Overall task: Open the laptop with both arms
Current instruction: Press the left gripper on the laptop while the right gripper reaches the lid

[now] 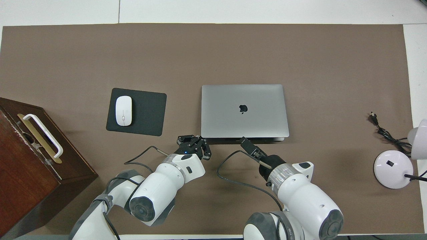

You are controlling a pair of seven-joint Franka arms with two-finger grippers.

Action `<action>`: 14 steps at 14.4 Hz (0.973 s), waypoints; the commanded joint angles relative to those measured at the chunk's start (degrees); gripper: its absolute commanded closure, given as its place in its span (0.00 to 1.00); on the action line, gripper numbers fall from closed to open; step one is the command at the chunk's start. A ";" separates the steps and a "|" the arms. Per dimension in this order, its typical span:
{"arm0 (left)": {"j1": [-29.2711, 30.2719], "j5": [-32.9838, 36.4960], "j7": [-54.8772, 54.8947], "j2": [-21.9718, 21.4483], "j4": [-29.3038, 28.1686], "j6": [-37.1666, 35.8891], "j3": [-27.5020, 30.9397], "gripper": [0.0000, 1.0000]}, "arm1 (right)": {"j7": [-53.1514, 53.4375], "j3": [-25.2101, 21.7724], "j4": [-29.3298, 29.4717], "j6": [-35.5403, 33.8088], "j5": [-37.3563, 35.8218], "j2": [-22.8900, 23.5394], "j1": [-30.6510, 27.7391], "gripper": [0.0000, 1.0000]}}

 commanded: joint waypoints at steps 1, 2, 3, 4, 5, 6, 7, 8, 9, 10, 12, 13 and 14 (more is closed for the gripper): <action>-1.10 -1.11 0.12 3.69 2.60 1.31 0.85 1.00 | -0.05 0.26 0.87 1.13 1.44 1.56 0.17 0.00; -1.10 -1.11 0.12 4.05 2.69 1.31 0.85 1.00 | -0.05 0.26 0.87 1.04 1.44 1.74 0.08 0.00; -1.10 -1.11 0.12 4.31 2.86 1.31 0.85 1.00 | -0.14 0.26 0.87 0.95 1.44 1.74 0.08 0.00; -1.10 -1.11 0.12 4.58 3.21 1.31 0.85 1.00 | -0.06 0.26 0.87 0.86 1.44 1.83 -0.01 0.00; -1.10 -1.11 0.21 4.75 3.22 1.31 0.85 1.00 | -0.05 0.26 0.87 0.86 1.44 1.83 -0.09 0.00; -1.10 -1.03 0.21 5.19 3.30 1.31 0.85 1.00 | -0.05 0.26 0.87 0.77 1.44 1.83 -0.18 0.00; -1.10 -1.03 0.30 5.37 3.30 1.31 0.85 1.00 | -0.14 0.26 0.87 0.69 1.44 2.09 -0.18 0.00; -1.10 -1.03 0.30 5.37 3.30 1.31 0.85 1.00 | -0.14 0.26 0.96 0.86 1.44 2.70 -0.18 0.00; -1.19 -1.03 0.30 5.37 3.30 1.31 0.85 1.00 | -0.14 0.26 1.05 0.86 1.35 3.06 -0.27 0.00; -1.19 -1.03 0.30 5.46 3.30 1.31 0.85 1.00 | -0.14 0.26 1.40 0.86 1.44 3.41 -0.27 0.00; -1.19 -1.03 0.74 5.46 3.30 1.31 0.94 1.00 | -0.40 0.26 1.75 0.77 1.44 3.76 -0.53 0.00; -1.19 -1.03 0.83 5.46 3.30 1.31 0.94 1.00 | -0.84 0.17 1.93 0.69 1.44 3.85 -0.80 0.00; -1.19 -1.03 0.83 5.46 3.30 1.31 0.94 1.00 | -0.93 0.17 2.45 0.60 1.44 3.94 -1.23 0.00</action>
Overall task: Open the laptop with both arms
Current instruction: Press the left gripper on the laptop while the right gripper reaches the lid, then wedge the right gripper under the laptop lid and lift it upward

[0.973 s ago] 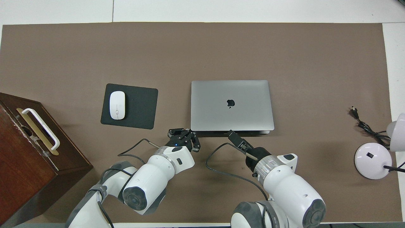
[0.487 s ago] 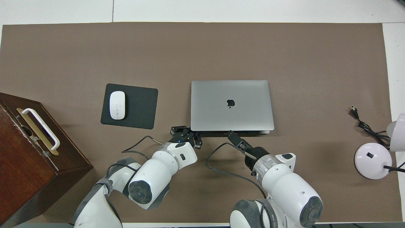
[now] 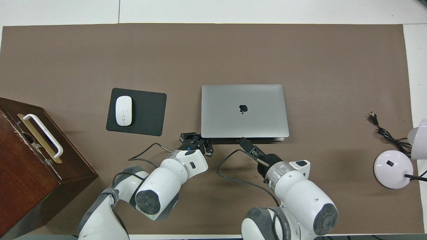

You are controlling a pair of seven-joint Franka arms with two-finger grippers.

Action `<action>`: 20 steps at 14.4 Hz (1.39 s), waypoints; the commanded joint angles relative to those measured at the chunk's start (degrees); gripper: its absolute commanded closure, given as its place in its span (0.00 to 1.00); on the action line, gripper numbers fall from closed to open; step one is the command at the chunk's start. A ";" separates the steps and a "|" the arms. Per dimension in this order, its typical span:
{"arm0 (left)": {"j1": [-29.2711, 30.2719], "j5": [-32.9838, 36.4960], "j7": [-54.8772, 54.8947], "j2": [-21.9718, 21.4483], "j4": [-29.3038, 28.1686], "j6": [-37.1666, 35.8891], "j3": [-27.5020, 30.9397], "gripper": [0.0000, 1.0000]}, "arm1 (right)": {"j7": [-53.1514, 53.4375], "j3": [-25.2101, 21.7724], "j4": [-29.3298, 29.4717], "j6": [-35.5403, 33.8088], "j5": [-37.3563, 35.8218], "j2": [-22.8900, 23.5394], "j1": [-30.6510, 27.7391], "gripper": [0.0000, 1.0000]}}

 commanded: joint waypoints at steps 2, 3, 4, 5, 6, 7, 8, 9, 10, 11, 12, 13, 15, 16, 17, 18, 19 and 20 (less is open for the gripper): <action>-1.19 -1.02 0.87 2.04 0.99 1.02 0.88 1.00 | -1.02 0.29 2.79 0.60 1.35 2.32 -1.27 0.00; -1.19 -1.02 0.87 2.13 0.99 1.02 0.88 1.00 | -1.02 0.29 3.23 0.60 1.35 3.20 -1.36 0.00; -1.19 -1.02 0.87 2.13 0.99 1.02 0.88 1.00 | -1.37 0.29 4.11 0.68 1.35 3.90 -1.44 0.00; -1.19 -1.02 0.87 2.13 0.99 1.02 0.88 1.00 | -1.63 0.29 4.38 0.69 1.35 4.35 -1.62 0.00; -1.19 -1.02 0.87 2.13 0.99 1.02 0.88 1.00 | -1.72 0.29 4.73 0.60 1.35 4.70 -2.06 0.00; -1.10 -1.02 0.87 2.13 0.99 1.02 0.88 1.00 | -1.99 0.29 5.17 0.60 1.35 5.05 -2.41 0.00; -1.19 -1.02 0.87 2.13 0.99 1.02 0.88 1.00 | -3.03 0.29 5.78 0.51 1.35 5.23 -2.85 0.00; -1.19 -1.02 0.87 2.13 1.08 1.02 0.88 1.00 | -3.48 0.29 6.40 0.51 1.35 5.58 -3.46 0.00; -1.19 -1.02 0.87 2.13 1.08 1.02 0.88 1.00 | -3.57 0.29 7.19 0.42 1.35 5.93 -3.81 0.00; -1.19 -1.02 0.87 2.13 1.08 1.02 0.88 1.00 | -3.92 0.29 7.98 0.07 1.35 6.28 -4.08 0.00; -1.19 -1.02 0.87 2.13 1.08 1.02 0.88 1.00 | -4.36 0.29 8.85 -0.63 1.35 6.63 -4.43 0.00; -1.19 -1.02 0.87 2.13 1.08 1.02 0.88 1.00 | -4.53 0.29 9.39 -1.07 1.35 6.72 -4.87 0.00; -1.10 -1.02 0.87 2.56 1.08 1.02 0.97 1.00 | -4.80 0.29 9.92 -1.34 1.35 6.99 -4.96 0.00; -1.19 -1.02 0.87 2.57 1.08 1.02 0.88 1.00 | -4.80 0.29 10.00 -1.34 1.35 7.08 -4.96 0.00; -1.10 -1.02 0.87 2.57 1.08 1.02 0.88 1.00 | -4.71 0.29 10.01 -1.34 1.35 7.08 -4.96 0.00; -1.10 -1.02 0.87 2.57 1.08 1.02 0.97 1.00 | -4.71 0.29 10.01 -1.34 1.35 7.08 -4.96 0.00; -1.10 -1.02 0.87 2.57 1.08 1.02 0.97 1.00 | -4.71 0.29 10.01 -1.34 1.35 7.08 -4.96 0.00; -1.10 -1.02 0.87 2.57 1.08 1.02 0.97 1.00 | -4.71 0.29 9.92 -1.34 1.35 6.99 -4.96 0.00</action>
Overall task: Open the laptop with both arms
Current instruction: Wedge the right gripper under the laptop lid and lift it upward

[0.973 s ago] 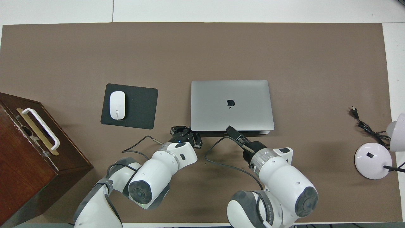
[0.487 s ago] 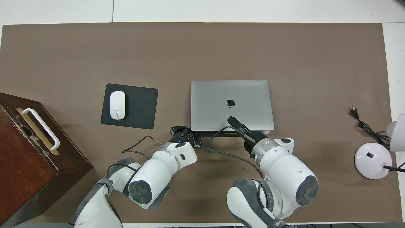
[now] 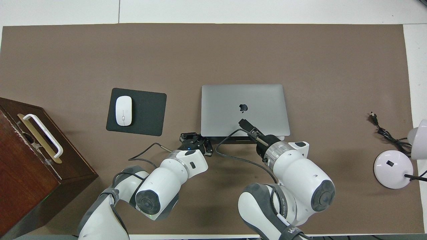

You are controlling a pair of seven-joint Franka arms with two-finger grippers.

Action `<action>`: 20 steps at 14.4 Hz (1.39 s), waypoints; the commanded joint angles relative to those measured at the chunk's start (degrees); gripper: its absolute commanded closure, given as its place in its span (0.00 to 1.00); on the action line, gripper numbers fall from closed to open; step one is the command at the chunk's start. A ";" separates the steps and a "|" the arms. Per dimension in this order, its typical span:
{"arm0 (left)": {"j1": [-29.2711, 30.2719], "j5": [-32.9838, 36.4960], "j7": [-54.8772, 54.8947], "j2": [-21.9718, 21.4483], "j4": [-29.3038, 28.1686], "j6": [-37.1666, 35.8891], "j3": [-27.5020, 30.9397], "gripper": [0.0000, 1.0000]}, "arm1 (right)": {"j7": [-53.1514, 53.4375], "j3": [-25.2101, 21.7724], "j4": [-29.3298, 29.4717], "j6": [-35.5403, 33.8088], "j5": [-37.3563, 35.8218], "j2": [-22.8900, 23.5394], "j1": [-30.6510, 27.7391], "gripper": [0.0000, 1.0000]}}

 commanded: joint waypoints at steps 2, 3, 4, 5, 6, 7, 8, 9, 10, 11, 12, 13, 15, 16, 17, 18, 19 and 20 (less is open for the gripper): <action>-1.19 -0.93 0.85 2.51 1.07 0.92 0.87 1.00 | -2.45 0.43 1.56 -0.80 1.35 0.66 -1.06 0.00; -1.19 -0.93 0.85 2.51 1.07 0.92 0.87 1.00 | -2.45 0.43 1.64 -0.80 1.35 0.66 -1.06 0.00; -1.10 -0.93 0.85 2.51 1.07 0.92 0.96 1.00 | -2.45 0.43 1.73 -0.80 1.35 0.66 -1.06 0.00; -1.10 -0.93 0.85 2.51 1.07 0.92 0.88 1.00 | -2.45 0.43 1.99 -0.88 1.35 0.75 -1.14 0.00; -1.10 -0.93 0.85 2.59 1.07 0.92 0.96 1.00 | -2.54 0.43 2.08 -0.97 1.44 0.75 -1.14 0.00; -1.19 -0.93 0.85 2.60 1.07 0.92 0.88 1.00 | -2.54 0.43 2.26 -1.15 1.35 0.75 -1.23 0.00; -1.10 -0.93 0.85 2.60 1.07 0.92 0.87 1.00 | -2.62 0.43 2.43 -1.67 1.35 0.84 -1.49 0.00; -1.10 -0.93 0.85 2.68 1.07 0.92 0.87 1.00 | -2.97 0.43 2.61 -2.02 1.44 0.84 -1.58 0.00; -1.10 -0.93 0.85 2.68 1.07 0.92 0.87 1.00 | -3.06 0.43 2.79 -2.03 1.44 0.92 -1.58 0.00; -1.10 -0.93 0.85 2.68 1.07 0.92 0.87 1.00 | -3.07 0.43 3.05 -2.03 1.44 1.19 -1.58 0.00; -1.10 -0.93 0.85 2.68 1.07 0.92 0.96 1.00 | -3.07 0.43 3.57 -2.03 1.44 1.28 -1.58 0.00; -1.10 -0.93 0.85 2.68 1.07 0.92 0.88 1.00 | -3.07 0.43 3.84 -2.11 1.44 1.45 -1.58 0.00; -1.10 -0.93 0.85 2.68 1.07 0.92 0.88 1.00 | -3.07 0.34 4.98 -2.38 1.44 1.98 -1.85 0.00; -1.10 -0.93 0.85 2.68 1.07 0.92 0.96 1.00 | -3.15 0.34 5.68 -3.08 1.44 2.07 -2.28 0.00; -1.10 -0.93 0.85 2.68 1.07 0.92 0.96 1.00 | -3.15 0.34 6.21 -3.78 1.44 2.33 -2.37 0.00; -1.10 -0.93 0.85 2.68 1.07 0.92 0.96 1.00 | -3.15 0.34 6.65 -4.05 1.44 2.42 -2.46 0.00; -1.10 -0.93 0.85 2.68 1.07 0.92 0.88 1.00 | -3.15 0.34 7.00 -4.14 1.44 2.59 -2.72 0.00; -1.10 -0.93 0.93 2.68 1.07 0.92 0.87 1.00 | -3.15 0.34 7.18 -4.31 1.35 2.68 -2.81 0.00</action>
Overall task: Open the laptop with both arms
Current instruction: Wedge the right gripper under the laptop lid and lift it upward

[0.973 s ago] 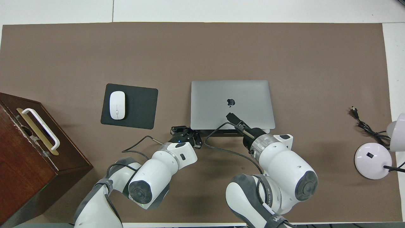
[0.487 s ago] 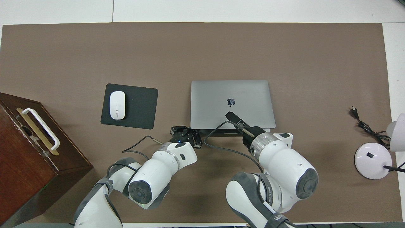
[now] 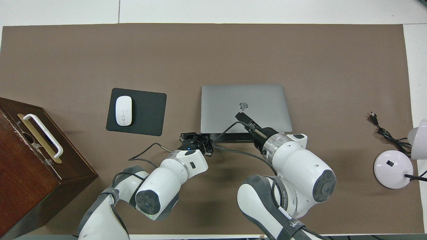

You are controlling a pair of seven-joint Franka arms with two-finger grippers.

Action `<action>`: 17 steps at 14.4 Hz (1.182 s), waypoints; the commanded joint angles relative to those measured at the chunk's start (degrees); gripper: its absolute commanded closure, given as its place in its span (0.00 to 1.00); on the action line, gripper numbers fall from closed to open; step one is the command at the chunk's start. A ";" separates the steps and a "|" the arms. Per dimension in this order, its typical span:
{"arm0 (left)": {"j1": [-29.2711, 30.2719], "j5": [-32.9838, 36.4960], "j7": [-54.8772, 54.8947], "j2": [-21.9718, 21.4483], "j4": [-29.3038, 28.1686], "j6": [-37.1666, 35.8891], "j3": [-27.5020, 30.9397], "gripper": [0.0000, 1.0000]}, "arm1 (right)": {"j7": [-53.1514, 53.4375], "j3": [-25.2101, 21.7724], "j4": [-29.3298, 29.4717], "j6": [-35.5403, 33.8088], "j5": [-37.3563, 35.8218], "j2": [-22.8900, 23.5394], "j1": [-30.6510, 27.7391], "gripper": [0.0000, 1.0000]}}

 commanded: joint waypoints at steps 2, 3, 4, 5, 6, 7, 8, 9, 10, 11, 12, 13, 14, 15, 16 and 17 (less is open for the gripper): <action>-1.10 -0.84 0.92 2.64 1.07 0.84 0.96 1.00 | -3.07 0.33 3.24 -1.18 1.35 1.64 -1.46 0.00; -1.10 -0.84 0.92 2.64 1.07 0.84 0.87 1.00 | -3.07 0.33 3.51 -1.54 1.35 1.72 -1.46 0.00; -1.10 -0.84 1.01 2.64 1.07 0.84 0.96 1.00 | -3.16 0.33 3.60 -1.54 1.35 1.81 -1.46 0.00; -1.10 -0.84 1.01 2.64 1.07 0.84 0.96 1.00 | -3.33 0.33 4.03 -1.54 1.35 2.33 -1.46 0.00; -1.10 -0.84 1.01 2.64 1.07 0.84 0.96 1.00 | -3.51 0.33 4.30 -1.54 1.35 2.69 -1.37 0.00; -1.10 -0.84 1.01 2.73 1.07 0.84 0.96 1.00 | -3.51 0.33 4.73 -1.45 1.35 3.13 -1.37 0.00; -1.10 -0.84 1.01 2.73 1.07 0.84 0.96 1.00 | -3.51 0.33 5.17 -1.36 1.35 3.57 -1.20 0.00; -1.10 -0.84 1.10 2.73 1.07 0.84 0.96 1.00 | -3.51 0.33 5.53 -1.36 1.35 3.74 -1.19 0.00; -1.10 -0.84 1.27 2.73 1.07 0.84 0.96 1.00 | -3.42 0.33 5.79 -1.36 1.35 3.83 -1.19 0.00; -1.10 -0.84 1.36 2.73 1.07 0.84 0.96 1.00 | -3.42 0.33 5.97 -1.45 1.35 3.92 -1.19 0.00; -1.10 -0.84 1.36 2.73 1.07 0.84 0.96 1.00 | -3.42 0.33 6.40 -1.54 1.35 4.01 -1.19 0.00; -1.10 -0.84 1.36 2.73 1.07 0.84 0.96 1.00 | -3.33 0.33 7.10 -2.15 1.35 4.18 -1.19 0.00; -1.10 -0.84 1.36 2.82 1.07 0.84 0.96 1.00 | -3.16 0.33 7.90 -3.98 1.35 4.19 -1.19 0.00; -1.19 -0.84 1.36 2.82 1.07 0.84 0.96 1.00 | -3.07 0.25 8.43 -4.35 1.35 4.36 -1.28 0.00; -1.10 -0.84 1.36 2.82 1.07 0.84 0.96 1.00 | -3.16 0.25 8.52 -4.44 1.35 4.36 -1.37 0.00; -1.10 -0.84 1.45 2.82 1.07 0.84 0.96 1.00 | -3.33 0.25 9.13 -4.53 1.35 4.54 -1.46 0.00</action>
